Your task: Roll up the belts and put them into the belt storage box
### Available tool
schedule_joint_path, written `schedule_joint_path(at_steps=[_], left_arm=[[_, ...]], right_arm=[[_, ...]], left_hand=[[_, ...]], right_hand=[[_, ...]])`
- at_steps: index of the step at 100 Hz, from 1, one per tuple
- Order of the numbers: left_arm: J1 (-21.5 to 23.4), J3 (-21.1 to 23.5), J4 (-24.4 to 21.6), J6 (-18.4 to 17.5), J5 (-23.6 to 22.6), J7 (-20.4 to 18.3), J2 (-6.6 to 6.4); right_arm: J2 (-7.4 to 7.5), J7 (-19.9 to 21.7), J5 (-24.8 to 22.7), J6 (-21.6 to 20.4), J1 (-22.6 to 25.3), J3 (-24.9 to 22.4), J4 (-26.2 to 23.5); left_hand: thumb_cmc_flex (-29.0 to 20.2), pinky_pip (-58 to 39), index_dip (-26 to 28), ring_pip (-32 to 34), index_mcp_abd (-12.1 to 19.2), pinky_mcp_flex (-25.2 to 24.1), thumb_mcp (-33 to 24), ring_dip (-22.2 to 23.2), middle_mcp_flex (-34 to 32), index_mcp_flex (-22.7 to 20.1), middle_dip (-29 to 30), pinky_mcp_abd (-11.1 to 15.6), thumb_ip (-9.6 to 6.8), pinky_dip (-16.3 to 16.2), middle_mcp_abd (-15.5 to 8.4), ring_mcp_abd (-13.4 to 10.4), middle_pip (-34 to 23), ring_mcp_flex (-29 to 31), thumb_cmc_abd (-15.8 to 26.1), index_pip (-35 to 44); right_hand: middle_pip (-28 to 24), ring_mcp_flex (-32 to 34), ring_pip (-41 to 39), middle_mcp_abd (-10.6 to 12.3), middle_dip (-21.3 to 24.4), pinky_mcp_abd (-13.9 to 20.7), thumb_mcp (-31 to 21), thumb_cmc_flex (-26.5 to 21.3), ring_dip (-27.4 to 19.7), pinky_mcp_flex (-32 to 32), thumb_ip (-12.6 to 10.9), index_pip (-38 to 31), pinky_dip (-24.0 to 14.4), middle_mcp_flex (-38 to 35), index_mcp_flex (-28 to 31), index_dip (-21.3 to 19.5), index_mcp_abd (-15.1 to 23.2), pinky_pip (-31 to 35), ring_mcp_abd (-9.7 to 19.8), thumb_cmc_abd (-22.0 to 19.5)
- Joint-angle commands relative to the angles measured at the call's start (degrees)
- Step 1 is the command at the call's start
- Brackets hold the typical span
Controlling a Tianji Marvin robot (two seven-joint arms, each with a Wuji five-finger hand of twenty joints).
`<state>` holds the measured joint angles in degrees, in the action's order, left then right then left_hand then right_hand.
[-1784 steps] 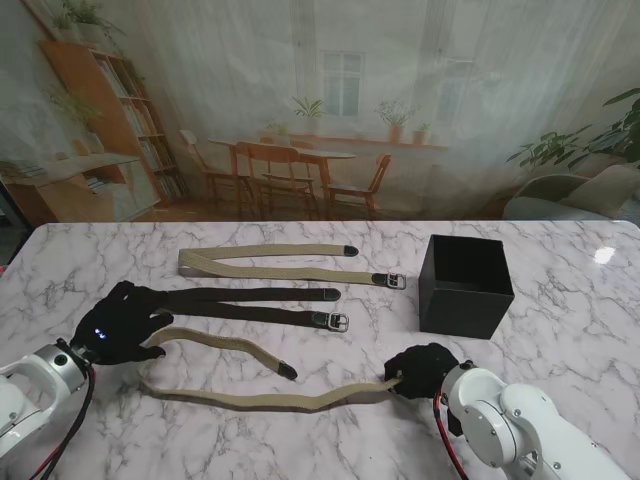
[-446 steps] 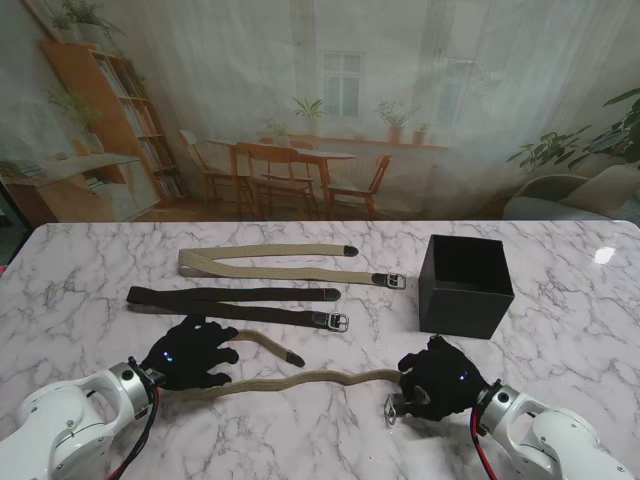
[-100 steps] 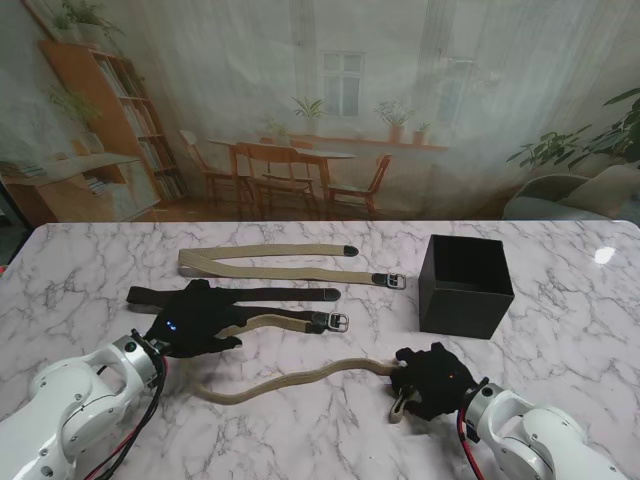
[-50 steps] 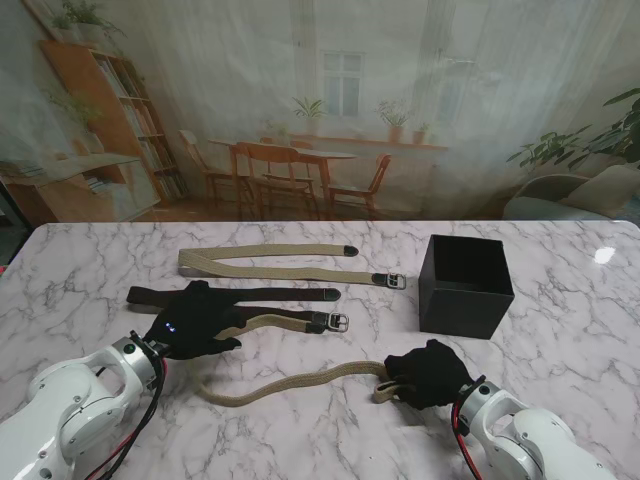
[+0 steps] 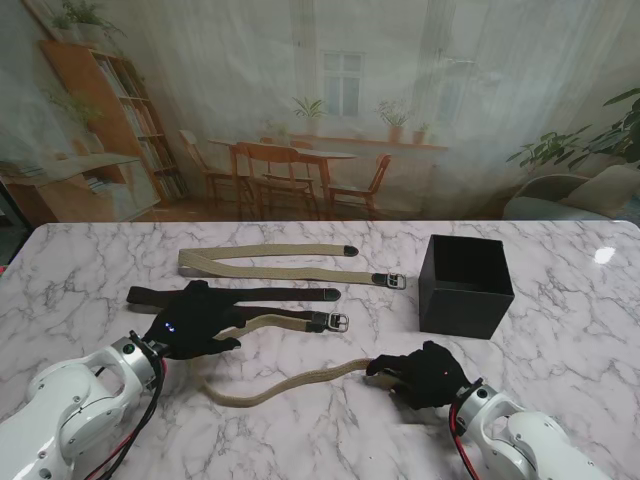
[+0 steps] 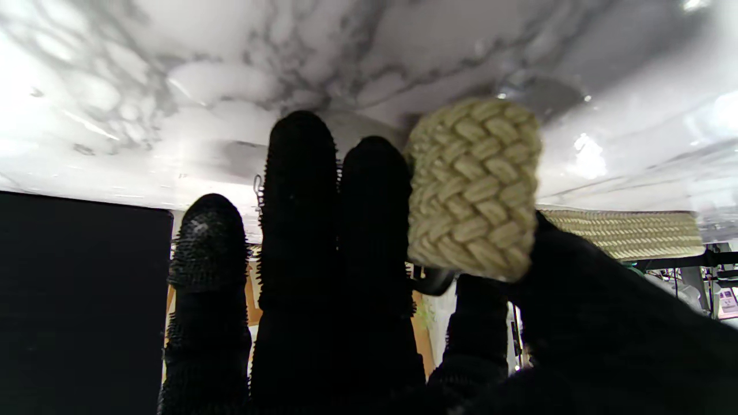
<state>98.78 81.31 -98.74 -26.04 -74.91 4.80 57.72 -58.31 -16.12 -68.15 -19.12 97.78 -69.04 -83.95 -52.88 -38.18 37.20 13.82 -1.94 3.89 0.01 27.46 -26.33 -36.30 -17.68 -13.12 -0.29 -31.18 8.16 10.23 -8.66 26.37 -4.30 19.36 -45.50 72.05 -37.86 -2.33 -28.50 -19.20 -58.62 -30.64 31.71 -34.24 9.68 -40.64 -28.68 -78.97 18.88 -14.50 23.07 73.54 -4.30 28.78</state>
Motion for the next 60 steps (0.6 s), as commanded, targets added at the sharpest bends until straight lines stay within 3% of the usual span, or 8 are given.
schedule_joint_path(at_steps=[1, 11, 21, 26, 31, 39, 46, 60], left_arm=[[0.2, 0.0, -0.2, -0.1, -0.1, -0.7, 0.08], [0.2, 0.0, -0.2, 0.0, -0.1, -0.6, 0.09], [0.2, -0.1, -0.2, 0.1, 0.0, -0.8, 0.1], [0.2, -0.1, -0.2, 0.1, 0.0, -0.9, 0.1], [0.3, -0.1, -0.2, 0.1, 0.1, -0.9, 0.1], [0.2, -0.2, -0.2, 0.1, 0.1, -1.0, 0.1], [0.0, -0.2, -0.2, 0.1, 0.2, -1.1, 0.11], [-0.6, -0.7, -0.2, -0.1, 0.6, -2.0, 0.09]], right_arm=[[-0.18, 0.0, 0.2, -0.6, 0.1, 0.3, 0.9], [-0.18, 0.1, 0.2, -0.8, 0.1, 0.4, 0.9], [-0.23, 0.1, 0.6, -0.9, -0.1, 0.4, 1.1], [-0.23, 0.0, 0.6, -1.1, -0.1, 0.5, 1.2], [-0.29, 0.3, 1.0, -1.2, 0.0, 0.4, 1.0], [-0.28, 1.6, 1.4, -2.0, 0.1, 0.0, 0.6], [-0.19, 3.1, 1.5, -2.8, 0.4, -0.6, -0.2], [0.03, 6.8, 0.9, -3.7, 1.1, -2.1, -2.7]], left_hand=[[0.5, 1.8, 0.2, -1.3, -1.1, -0.9, 0.9, -0.6, 1.6, -0.6, 0.5, -2.1, 1.07, 0.5, 0.9, 0.6, 1.3, -1.8, 1.7, -0.6], [0.4, 1.9, 0.3, -1.4, -1.1, -1.0, 0.9, -0.6, 1.6, -0.6, 0.5, -2.1, 1.07, 0.5, 0.9, 0.7, 1.3, -2.0, 1.7, -0.5], [0.4, 1.9, 0.3, -1.4, -1.0, -1.1, 0.9, -0.6, 1.6, -0.6, 0.5, -2.1, 1.07, 0.5, 0.9, 0.6, 1.2, -1.9, 1.6, -0.5], [0.3, 1.9, 0.3, -1.4, -1.0, -1.1, 0.9, -0.6, 1.6, -0.6, 0.5, -2.2, 1.07, 0.5, 0.9, 0.6, 1.3, -1.9, 1.6, -0.5], [0.4, 1.9, 0.3, -1.4, -1.0, -1.1, 0.9, -0.6, 1.5, -0.6, 0.5, -2.2, 1.08, 0.5, 0.9, 0.6, 1.2, -1.9, 1.6, -0.5], [0.4, 2.0, 0.3, -1.4, -1.1, -1.1, 0.9, -0.6, 1.5, -0.7, 0.5, -2.2, 1.07, 0.5, 0.9, 0.7, 1.2, -1.9, 1.6, -0.5], [0.4, 2.0, 0.3, -1.4, -1.0, -1.1, 0.9, -0.6, 1.6, -0.6, 0.5, -2.2, 1.07, 0.5, 0.9, 0.7, 1.3, -1.9, 1.6, -0.5], [0.4, 2.0, 0.3, -1.4, -1.0, -1.1, 0.9, -0.6, 1.6, -0.6, 0.5, -2.2, 1.06, 0.5, 0.9, 0.6, 1.3, -1.9, 1.6, -0.5]], right_hand=[[-4.0, 2.3, 1.0, 0.7, -0.7, -2.9, -4.0, -5.9, -1.3, 0.2, -2.7, -1.9, 0.6, -4.6, 4.1, -0.3, 4.4, 0.8, 0.7, -3.8], [-2.7, 2.1, 1.3, 0.5, -0.4, -3.6, -3.0, -6.7, -1.2, 1.5, -2.8, -3.4, 0.9, -4.7, 18.4, -1.6, 4.8, -0.3, 0.6, -4.1], [-3.0, 2.2, 1.1, 0.0, -1.0, -3.9, -2.7, -8.3, -1.1, 2.1, 1.5, -4.6, 0.5, -4.6, 26.2, 4.7, 2.9, -1.1, 0.4, -1.4], [-3.6, 2.3, 1.1, 0.3, -1.2, -3.3, -3.0, -8.2, -1.0, 1.9, 3.9, -8.5, 0.3, -4.7, 27.6, 9.8, -1.0, -1.1, 0.9, 0.5], [-2.0, 1.7, 2.1, 1.1, -0.1, -2.1, -3.5, -6.9, -1.3, 1.7, 5.9, -14.7, 0.3, -4.7, 28.0, 14.2, -9.9, -1.2, 1.9, 2.7], [3.9, 0.3, 4.5, 2.5, 2.5, -0.3, -2.2, 2.7, -2.0, 2.0, 4.8, -15.0, 0.6, -4.6, 30.6, 10.1, -19.9, -1.6, 2.8, 2.8], [9.0, -1.8, 6.8, 2.3, 3.4, -0.8, 0.8, 13.8, -2.5, 3.6, -2.8, -0.9, 0.4, -3.8, 31.4, -3.5, -23.3, -2.7, 2.3, 0.9], [11.4, -5.2, 8.7, 1.1, 2.7, -1.9, 10.7, 18.3, -2.8, 6.4, -2.7, 1.7, 0.1, 0.3, 27.0, -5.4, -26.7, -4.3, 0.7, -1.7]])
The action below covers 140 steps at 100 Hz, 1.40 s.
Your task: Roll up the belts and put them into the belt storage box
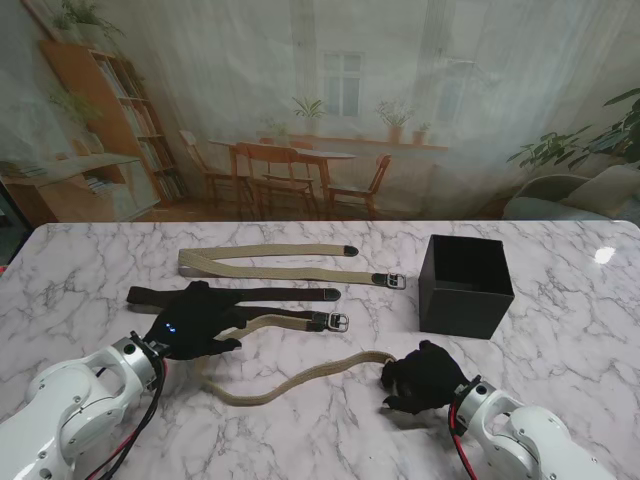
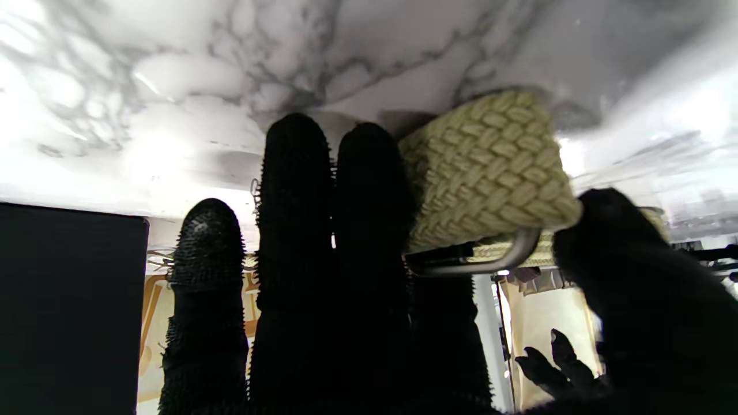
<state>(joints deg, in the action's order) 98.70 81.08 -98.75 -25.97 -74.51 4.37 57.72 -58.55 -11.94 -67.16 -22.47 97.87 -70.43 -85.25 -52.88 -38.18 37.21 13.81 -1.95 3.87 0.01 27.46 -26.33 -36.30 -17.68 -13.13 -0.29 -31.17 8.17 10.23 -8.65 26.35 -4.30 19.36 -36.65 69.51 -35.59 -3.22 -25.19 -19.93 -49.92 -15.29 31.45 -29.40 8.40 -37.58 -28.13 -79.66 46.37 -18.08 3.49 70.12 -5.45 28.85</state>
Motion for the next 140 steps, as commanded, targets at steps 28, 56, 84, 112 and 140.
schedule_joint_path(at_steps=[28, 56, 84, 112, 140], left_arm=[[-0.8, -0.7, -0.1, -0.2, 0.4, -2.2, 0.06], [-0.6, -0.8, -0.2, 0.2, 0.6, -2.6, 0.09], [-0.8, -0.9, 0.0, -0.1, 0.8, -2.9, 0.07], [-0.9, -0.8, 0.2, -0.3, 0.8, -2.5, 0.08], [-1.2, -1.1, 0.4, -0.4, 0.9, -2.4, 0.07]], right_arm=[[0.63, 14.6, 2.7, -3.0, 3.4, -4.6, -7.5], [1.32, 20.2, 0.7, -4.1, 3.9, -5.7, -9.7], [1.45, 17.3, -3.1, -1.6, 3.5, -4.4, -8.9], [1.32, 12.5, -4.5, 2.3, 2.7, -2.1, -6.3], [1.06, 12.0, -2.8, 2.7, 2.8, -1.9, -5.9]], left_hand=[[0.4, 2.1, 0.3, -1.3, -0.9, -1.2, 0.9, -0.6, 1.6, -0.6, 0.5, -2.2, 1.06, 0.5, 0.8, 0.5, 1.2, -1.8, 1.7, -0.5], [0.4, 2.1, 0.3, -1.4, -1.0, -1.1, 0.9, -0.6, 1.6, -0.6, 0.5, -2.2, 1.06, 0.4, 0.8, 0.6, 1.2, -1.9, 1.7, -0.5], [0.3, 2.1, 0.3, -1.3, -1.0, -1.1, 0.9, -0.6, 1.6, -0.6, 0.5, -2.2, 1.05, 0.4, 0.8, 0.6, 1.2, -1.8, 1.6, -0.4], [0.3, 2.0, 0.3, -1.3, -1.0, -1.1, 0.9, -0.6, 2.4, -0.5, 0.6, -2.1, 1.04, 0.4, 1.0, 0.5, 1.3, -2.0, 1.6, -0.4], [0.4, 2.0, 0.3, -1.3, -1.1, -1.2, 0.9, -0.5, 2.8, -0.4, 0.6, -2.1, 1.07, 0.4, 1.0, 0.5, 1.3, -2.1, 1.8, -0.4]], right_hand=[[11.1, -7.7, 11.5, 2.7, 3.1, -0.3, 7.6, 5.0, -4.8, 5.5, -2.5, 4.7, -0.1, 9.1, -8.2, -1.8, -11.1, -4.3, 2.9, -3.3], [14.1, -10.7, 14.8, 4.1, 5.1, -0.4, -18.6, -3.0, -6.4, 8.0, -7.1, 7.7, -0.1, 14.0, -14.5, -2.6, -12.0, -7.6, 4.9, 6.5], [12.1, -9.0, 12.8, 6.0, 1.3, 0.9, -34.9, -17.7, -5.2, 6.9, -1.7, 2.3, -0.1, 13.5, -13.0, -6.7, -7.3, -7.7, 6.1, 18.0], [6.4, -9.5, 9.2, 4.5, -6.8, -1.3, -11.9, -19.9, -2.3, 7.7, 5.2, -20.5, -0.7, 16.8, -10.0, -4.6, 10.3, -6.4, 4.1, 4.5], [8.3, -21.6, 8.2, -1.8, 3.0, -4.8, -9.1, -13.7, -3.4, 8.5, 5.0, -22.4, -1.7, 43.3, -6.5, -6.0, 12.8, -6.8, 3.1, 3.9]])
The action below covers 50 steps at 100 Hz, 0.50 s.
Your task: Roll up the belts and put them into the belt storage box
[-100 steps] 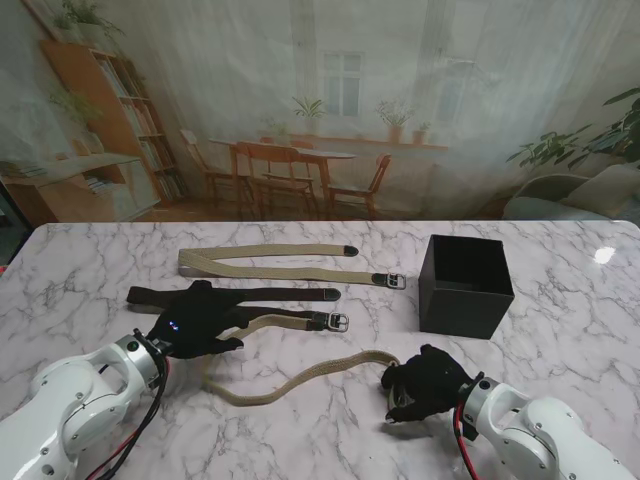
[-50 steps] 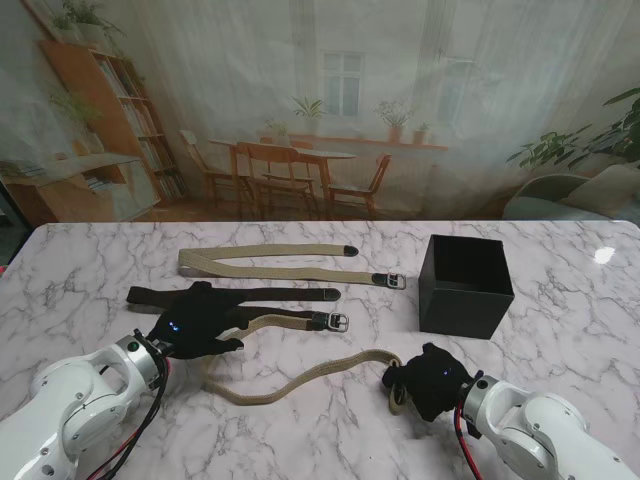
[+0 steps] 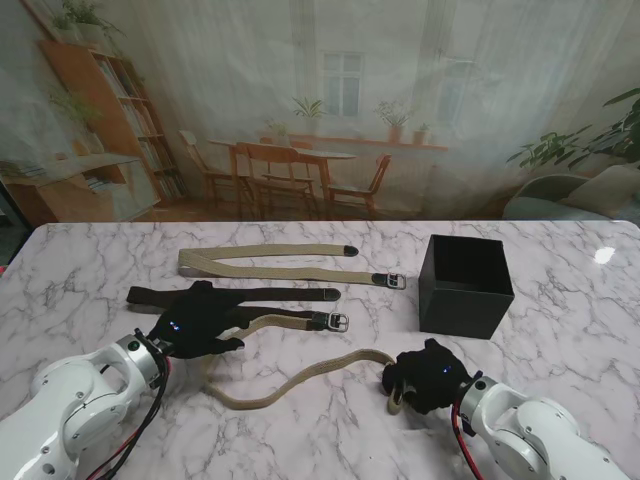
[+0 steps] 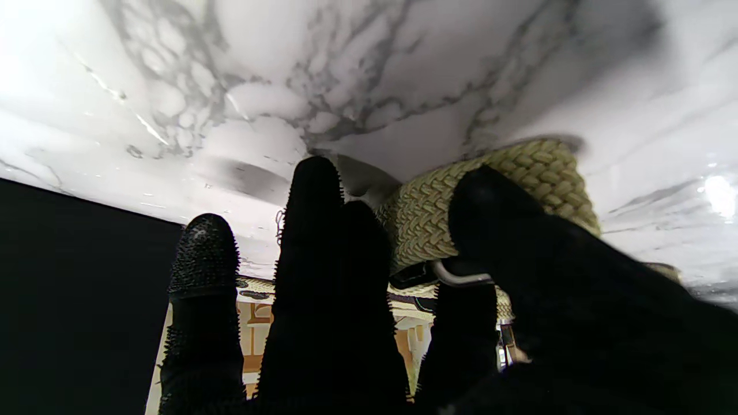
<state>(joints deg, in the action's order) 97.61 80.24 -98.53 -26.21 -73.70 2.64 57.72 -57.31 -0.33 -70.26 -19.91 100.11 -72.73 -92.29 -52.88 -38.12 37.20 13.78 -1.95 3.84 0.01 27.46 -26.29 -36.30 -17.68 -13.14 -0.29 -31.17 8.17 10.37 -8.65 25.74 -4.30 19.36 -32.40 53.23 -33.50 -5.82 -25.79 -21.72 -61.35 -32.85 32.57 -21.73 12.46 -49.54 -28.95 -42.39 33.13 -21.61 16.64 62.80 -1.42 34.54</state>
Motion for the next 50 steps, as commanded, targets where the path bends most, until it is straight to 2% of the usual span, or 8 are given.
schedule_joint_path(at_steps=[1, 17, 22, 26, 31, 36, 41, 50], left_arm=[[-0.1, -0.2, 0.2, -0.1, 0.1, -0.6, 0.08], [0.0, -0.1, 0.2, -0.1, 0.0, -0.5, 0.08], [0.1, -0.1, 0.2, -0.1, 0.0, -0.4, 0.08], [0.1, -0.1, 0.2, -0.1, 0.0, -0.3, 0.08], [0.1, -0.1, 0.2, 0.0, -0.1, -0.3, 0.08], [0.1, -0.1, 0.2, 0.0, -0.1, -0.3, 0.08], [0.2, -0.1, 0.2, 0.0, -0.1, -0.3, 0.08], [0.2, -0.1, 0.2, 0.1, -0.1, -0.4, 0.07]], right_arm=[[-0.18, 0.4, 0.4, 0.1, 0.5, 0.5, 1.1], [-0.31, -0.2, 1.5, -0.1, 0.2, 0.8, 1.8], [-0.39, -0.3, 2.0, -0.1, 0.1, 1.0, 2.0], [-0.42, -0.4, 2.3, -0.1, 0.0, 1.1, 2.1], [-0.53, -0.2, 3.1, 0.2, 0.0, 1.2, 2.2], [-0.64, -0.3, 3.8, 0.4, -0.1, 1.3, 2.4], [-0.72, -0.4, 4.3, 0.8, -0.1, 1.5, 2.5], [-0.81, -1.7, 4.3, 1.1, -0.3, 1.9, 3.1]], left_hand=[[0.4, 2.0, 0.3, -1.3, -1.1, -1.2, 0.9, -0.5, 2.7, -0.4, 0.6, -2.1, 1.05, 0.4, 1.0, 0.3, 1.3, -1.5, 1.7, -0.4], [0.4, 2.0, 0.3, -1.3, -1.0, -1.2, 0.9, -0.5, 2.8, -0.4, 0.6, -2.1, 1.05, 0.4, 0.9, 0.3, 1.3, -1.6, 1.8, -0.4], [0.3, 2.0, 0.3, -1.3, -1.1, -1.3, 0.9, -0.5, 2.7, -0.4, 0.6, -2.1, 1.05, 0.4, 1.0, 0.4, 1.3, -1.5, 1.7, -0.3], [0.5, 2.0, 0.3, -1.3, -1.1, -1.3, 1.0, -0.5, 2.7, -0.4, 0.6, -2.1, 1.07, 0.4, 0.9, 0.3, 1.3, -1.6, 1.8, -0.3], [0.4, 2.1, 0.3, -1.3, -1.0, -1.3, 0.9, -0.5, 2.7, -0.4, 0.6, -2.2, 1.06, 0.4, 0.9, 0.3, 1.3, -1.6, 1.7, -0.3], [0.4, 2.1, 0.3, -1.3, -1.0, -1.3, 0.9, -0.5, 2.7, -0.4, 0.6, -2.1, 1.06, 0.4, 0.9, 0.3, 1.3, -1.5, 1.8, -0.3], [0.4, 2.1, 0.3, -1.3, -1.0, -1.4, 0.9, -0.6, 2.7, -0.4, 0.6, -2.2, 1.05, 0.4, 1.0, 0.3, 1.3, -1.6, 1.7, -0.3], [0.4, 2.1, 0.3, -1.3, -1.0, -1.3, 0.9, -0.6, 2.7, -0.4, 0.6, -2.1, 1.05, 0.4, 0.9, 0.3, 1.3, -1.6, 1.7, -0.3]], right_hand=[[4.4, -5.8, 6.3, 0.4, 4.0, -3.1, 2.3, 4.0, -4.7, 0.8, 0.9, -10.5, -0.8, 6.6, 6.9, -2.3, -0.5, 0.4, -1.0, -1.6], [10.6, -12.4, 12.6, -7.8, 12.0, -4.4, 0.8, 5.5, -10.6, 1.5, 0.9, -12.3, 0.1, 16.0, 11.2, 4.7, -5.8, -1.1, -3.8, 0.6], [11.7, -13.3, 14.1, -9.1, 12.7, -4.7, 0.4, 5.2, -11.8, 2.0, 1.0, -12.8, 0.6, 17.1, 11.9, 5.4, -6.7, -1.8, -4.8, 0.8], [11.6, -13.1, 14.4, -9.3, 12.8, -5.0, 0.0, 4.9, -12.2, 2.0, 0.9, -13.3, 0.8, 16.6, 12.2, 5.4, -7.2, -2.0, -5.3, 1.1], [11.6, -12.5, 15.7, -9.3, 12.9, -5.4, -0.5, 4.3, -13.3, 2.1, 1.1, -14.2, 1.3, 15.3, 11.9, 5.4, -7.7, -2.7, -6.1, 1.3], [10.6, -10.9, 16.1, -8.0, 12.6, -5.7, -0.7, 3.3, -13.9, 1.5, 1.3, -14.9, 1.8, 11.6, 11.3, 5.7, -8.4, -2.9, -6.5, 1.3], [10.2, -9.2, 16.0, -5.9, 12.6, -5.8, -0.4, 2.5, -14.1, 1.0, 1.5, -15.8, 2.2, 6.4, 10.2, 5.8, -8.8, -2.9, -6.3, 0.9], [7.1, -5.6, 14.1, -0.6, 11.1, -5.2, 0.4, 1.4, -12.7, 0.2, 1.7, -18.3, 2.2, -1.6, 7.4, 5.5, -8.5, -2.0, -3.7, 0.2]])
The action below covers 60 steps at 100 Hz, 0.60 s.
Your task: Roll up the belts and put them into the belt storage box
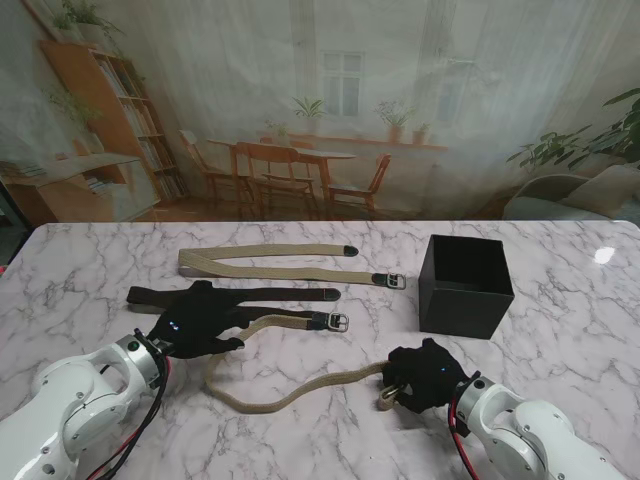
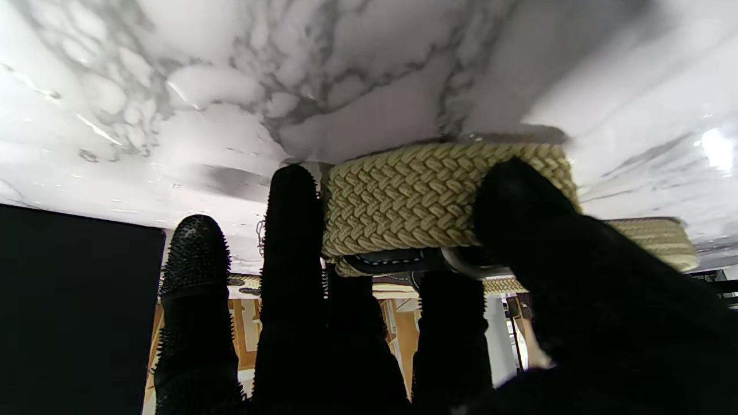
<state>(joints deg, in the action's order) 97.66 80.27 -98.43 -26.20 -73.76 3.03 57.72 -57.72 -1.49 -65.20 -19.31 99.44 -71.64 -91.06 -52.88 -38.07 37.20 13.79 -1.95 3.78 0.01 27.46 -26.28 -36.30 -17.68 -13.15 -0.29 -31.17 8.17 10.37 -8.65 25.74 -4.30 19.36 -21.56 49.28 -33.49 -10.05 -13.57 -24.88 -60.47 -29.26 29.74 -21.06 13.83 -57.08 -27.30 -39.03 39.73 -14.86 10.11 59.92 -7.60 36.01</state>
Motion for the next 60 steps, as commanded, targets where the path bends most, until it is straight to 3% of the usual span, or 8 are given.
schedule_joint_path(at_steps=[1, 8, 22, 31, 41, 51, 57, 60], left_arm=[[0.1, -0.1, 0.1, 0.0, 0.0, -0.7, 0.07], [0.2, -0.1, 0.1, 0.0, 0.0, -0.8, 0.07], [0.2, -0.1, 0.0, 0.1, 0.0, -0.8, 0.08], [0.2, -0.1, 0.0, 0.1, 0.0, -0.8, 0.08], [0.1, -0.2, 0.1, 0.0, 0.0, -0.8, 0.07], [0.0, -0.2, 0.2, 0.0, -0.1, -0.7, 0.06], [0.1, -0.2, 0.2, 0.0, -0.1, -0.6, 0.07], [0.1, -0.2, 0.2, 0.0, -0.1, -0.5, 0.07]], right_arm=[[-0.4, -0.7, -0.8, 0.5, 0.4, 0.8, 1.9], [-0.42, -1.5, -1.1, 0.8, 0.3, 1.1, 2.2], [-0.44, -2.6, -1.4, 0.9, 0.1, 1.3, 2.6], [-0.33, -3.8, -2.6, 0.5, 0.0, 1.3, 2.9], [-0.2, -4.3, -3.5, -0.1, -0.2, 1.1, 2.9], [-0.06, -4.5, -4.3, -1.1, -0.5, 0.8, 2.8], [0.01, -4.5, -4.7, -1.7, -0.7, 0.6, 2.7], [0.03, -4.3, -4.7, -1.9, -0.8, 0.5, 2.5]], left_hand=[[0.4, 2.1, 0.3, -1.3, -1.0, -1.2, 0.9, -0.5, 2.6, -0.5, 0.6, -2.1, 1.06, 0.4, 0.9, 0.3, 1.3, -1.5, 1.7, -0.3], [0.5, 2.1, 0.3, -1.3, -1.0, -1.3, 0.9, -0.6, 2.7, -0.4, 0.6, -2.2, 1.05, 0.4, 0.9, 0.3, 1.3, -1.6, 1.8, -0.3], [0.5, 2.2, 0.3, -1.3, -1.0, -1.3, 0.9, -0.6, 2.7, -0.5, 0.6, -2.1, 1.05, 0.4, 0.9, 0.3, 1.3, -1.6, 1.7, -0.3], [0.5, 2.2, 0.3, -1.3, -1.0, -1.3, 0.9, -0.6, 2.6, -0.5, 0.6, -2.2, 1.05, 0.4, 1.0, 0.3, 1.3, -1.6, 1.7, -0.3], [0.6, 2.2, 0.2, -1.4, -1.1, -1.3, 1.0, -0.6, 2.6, -0.4, 0.6, -2.2, 1.07, 0.4, 0.9, 0.3, 1.3, -1.6, 1.8, -0.3], [0.5, 2.2, 0.2, -1.4, -1.0, -1.3, 0.9, -0.6, 2.6, -0.4, 0.6, -2.2, 1.05, 0.4, 0.9, 0.2, 1.3, -1.6, 1.8, -0.3], [0.4, 2.3, 0.2, -1.3, -1.0, -1.4, 0.9, -0.6, 2.6, -0.4, 0.6, -2.2, 1.04, 0.5, 1.0, 0.3, 1.3, -1.5, 1.7, -0.3], [0.4, 2.3, 0.3, -1.3, -1.0, -1.3, 0.9, -0.6, 2.6, -0.4, 0.6, -2.2, 1.05, 0.5, 0.9, 0.3, 1.3, -1.5, 1.7, -0.3]], right_hand=[[-4.2, -1.5, 13.9, 4.2, -1.5, -1.9, -0.4, -2.3, -9.7, -0.5, 0.3, -11.2, 0.5, -5.3, 0.5, -1.4, -1.7, 1.0, 2.7, -1.3], [-11.2, 1.2, 10.2, 7.0, -6.3, -0.6, 0.2, -2.9, -6.2, -2.1, 0.3, -14.5, -0.7, -6.6, -2.5, -2.2, 0.3, 3.6, 4.5, -1.9], [-21.5, 6.5, -1.6, 9.5, -16.0, 3.9, 0.7, -4.1, 1.4, -6.2, 0.5, -14.8, -4.4, -12.3, -5.1, -5.9, 6.3, 10.5, 5.9, -2.1], [-25.7, 8.4, -5.1, 11.5, -18.4, 4.9, 0.8, -4.4, 3.0, -6.9, 0.6, -12.8, -4.6, -17.6, -5.1, -7.0, 8.7, 11.7, 6.4, -2.0], [-25.5, 11.0, -3.4, 14.0, -15.9, 5.7, 0.8, -5.3, 1.6, -7.7, 0.7, -7.0, -3.9, -25.3, -5.7, -6.7, 9.3, 12.0, 7.3, -1.9], [-25.0, 13.2, -1.5, 14.9, -15.1, 6.4, -0.5, -5.1, 0.9, -8.5, 0.1, 2.3, -3.3, -31.7, -7.0, -1.2, 7.5, 12.3, 8.4, -2.9], [-24.0, 14.6, -0.7, 14.4, -15.1, 6.6, -2.1, -3.4, 1.2, -9.2, -2.9, 16.8, -2.4, -35.0, -9.1, -3.4, 5.9, 12.7, 8.8, -4.3], [-23.3, 15.3, -0.3, 13.8, -14.8, 6.4, -2.6, -2.9, 1.0, -9.3, -4.1, 21.4, -2.3, -36.6, -13.2, -1.9, 6.2, 12.7, 8.7, -4.6]])
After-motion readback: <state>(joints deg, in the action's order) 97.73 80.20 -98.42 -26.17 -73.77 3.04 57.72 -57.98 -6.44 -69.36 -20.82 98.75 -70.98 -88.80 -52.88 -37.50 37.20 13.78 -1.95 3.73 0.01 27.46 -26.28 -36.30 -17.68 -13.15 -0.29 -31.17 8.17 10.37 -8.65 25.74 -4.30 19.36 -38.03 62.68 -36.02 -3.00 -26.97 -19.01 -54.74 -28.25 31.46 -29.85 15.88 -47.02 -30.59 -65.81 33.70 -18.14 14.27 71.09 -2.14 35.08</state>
